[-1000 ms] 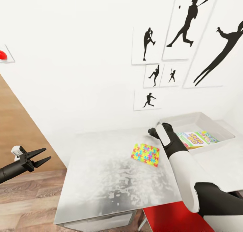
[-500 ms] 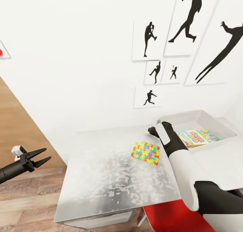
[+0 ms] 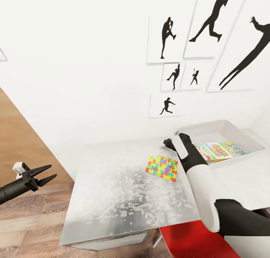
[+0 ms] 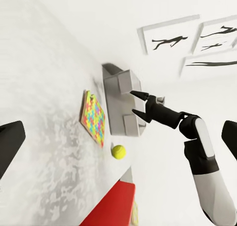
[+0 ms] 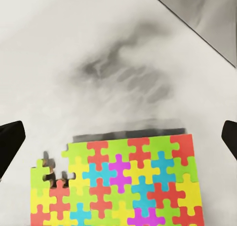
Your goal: Put all the toys in the child's room - the three board games (two on the bed and one on the table), the two jigsaw puzzles on the table, and the tennis ball on the table - inside the toy box on the table in the child's room.
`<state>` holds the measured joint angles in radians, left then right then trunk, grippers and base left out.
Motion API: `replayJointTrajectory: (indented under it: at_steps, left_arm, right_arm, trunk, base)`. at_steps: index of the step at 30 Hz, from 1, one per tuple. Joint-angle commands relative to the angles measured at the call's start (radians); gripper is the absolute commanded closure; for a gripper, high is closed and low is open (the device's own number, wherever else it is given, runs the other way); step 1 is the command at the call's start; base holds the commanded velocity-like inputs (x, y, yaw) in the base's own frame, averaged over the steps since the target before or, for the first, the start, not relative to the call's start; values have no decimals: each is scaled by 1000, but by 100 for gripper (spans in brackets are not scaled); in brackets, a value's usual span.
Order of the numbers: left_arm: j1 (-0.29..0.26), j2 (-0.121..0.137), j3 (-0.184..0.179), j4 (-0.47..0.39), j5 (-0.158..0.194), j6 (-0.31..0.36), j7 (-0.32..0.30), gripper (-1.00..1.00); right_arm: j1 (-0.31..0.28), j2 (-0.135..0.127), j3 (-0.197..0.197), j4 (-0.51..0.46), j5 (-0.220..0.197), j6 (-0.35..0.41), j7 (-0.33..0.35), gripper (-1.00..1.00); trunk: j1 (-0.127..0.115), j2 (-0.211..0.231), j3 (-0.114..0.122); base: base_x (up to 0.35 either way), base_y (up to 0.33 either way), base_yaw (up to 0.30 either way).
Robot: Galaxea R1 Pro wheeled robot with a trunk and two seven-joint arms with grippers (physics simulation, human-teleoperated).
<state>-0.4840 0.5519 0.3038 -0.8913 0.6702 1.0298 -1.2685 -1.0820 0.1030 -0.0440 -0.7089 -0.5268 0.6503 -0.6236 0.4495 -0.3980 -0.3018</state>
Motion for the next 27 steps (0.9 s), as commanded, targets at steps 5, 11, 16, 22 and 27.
replayJointTrajectory:
  at_steps: [5,11,16,22,27]
  left_arm:
    - [-1,0,0,0,2,7,-1,-100]
    - [-1,0,0,0,2,6,0,-100]
    - [-1,0,0,0,2,6,0,-100]
    - [-1,0,0,0,2,6,0,-100]
    - [-1,0,0,0,2,6,0,-100]
  right_arm:
    - [-1,-5,-1,-1,-11,-15,-8,-100]
    - [-1,-12,-1,-1,-11,-22,-8,-100]
    - [-2,-13,-1,-1,-11,-23,-8,-100]
    - [-5,-13,-1,-1,-11,-23,-8,-100]
    - [-5,-8,-1,9,-10,-23,-8,-100]
  trunk:
    - [1,-2,-10]
    - [1,-2,-20]
    - [1,-2,-28]
    - [1,-2,-38]
    - [1,-2,-46]
  base:
    - [0,0,0]
    - [0,0,0]
    - [0,0,0]
    - [0,0,0]
    - [0,0,0]
